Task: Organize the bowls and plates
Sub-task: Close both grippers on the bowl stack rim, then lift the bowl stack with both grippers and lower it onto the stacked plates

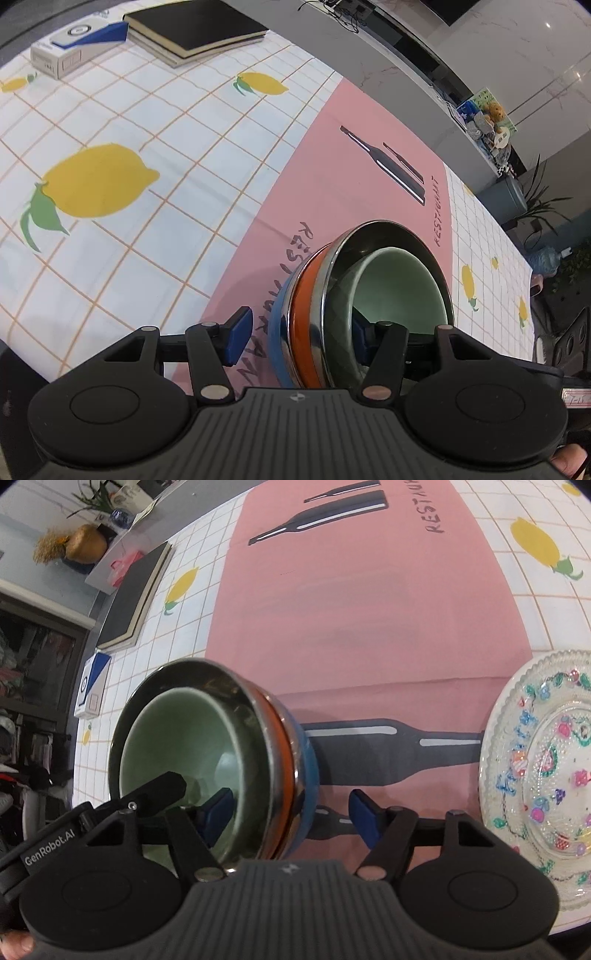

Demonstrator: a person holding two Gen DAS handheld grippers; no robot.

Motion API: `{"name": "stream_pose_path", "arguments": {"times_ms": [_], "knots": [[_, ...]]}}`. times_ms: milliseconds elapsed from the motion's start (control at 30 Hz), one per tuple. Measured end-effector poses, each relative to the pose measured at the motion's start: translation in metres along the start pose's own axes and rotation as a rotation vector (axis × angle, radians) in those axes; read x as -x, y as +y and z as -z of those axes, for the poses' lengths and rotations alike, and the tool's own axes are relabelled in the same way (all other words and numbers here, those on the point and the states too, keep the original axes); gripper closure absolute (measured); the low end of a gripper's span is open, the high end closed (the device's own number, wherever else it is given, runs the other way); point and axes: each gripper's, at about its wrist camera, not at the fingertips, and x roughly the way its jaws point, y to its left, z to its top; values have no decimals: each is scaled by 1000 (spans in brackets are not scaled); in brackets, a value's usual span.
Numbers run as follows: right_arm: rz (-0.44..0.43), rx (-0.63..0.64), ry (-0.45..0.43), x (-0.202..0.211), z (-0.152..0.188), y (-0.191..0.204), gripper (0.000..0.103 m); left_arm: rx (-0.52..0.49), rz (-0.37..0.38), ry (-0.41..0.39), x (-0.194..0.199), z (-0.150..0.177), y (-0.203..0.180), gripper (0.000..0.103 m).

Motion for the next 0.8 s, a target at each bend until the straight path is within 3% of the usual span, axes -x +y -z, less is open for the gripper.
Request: {"name": "stream_pose_path", "arguments": {"times_ms": [267, 367, 800], "knots": [[-75, -51, 1, -4, -1, -7, 43, 32, 36, 4, -13, 3, 2, 50], [-96, -56, -2, -4, -1, -6, 51, 43, 40, -2, -13, 3, 3, 50], [-95, -60, -15, -3, 1, -7, 53, 50, 30, -11, -11, 5, 1, 52]]}}
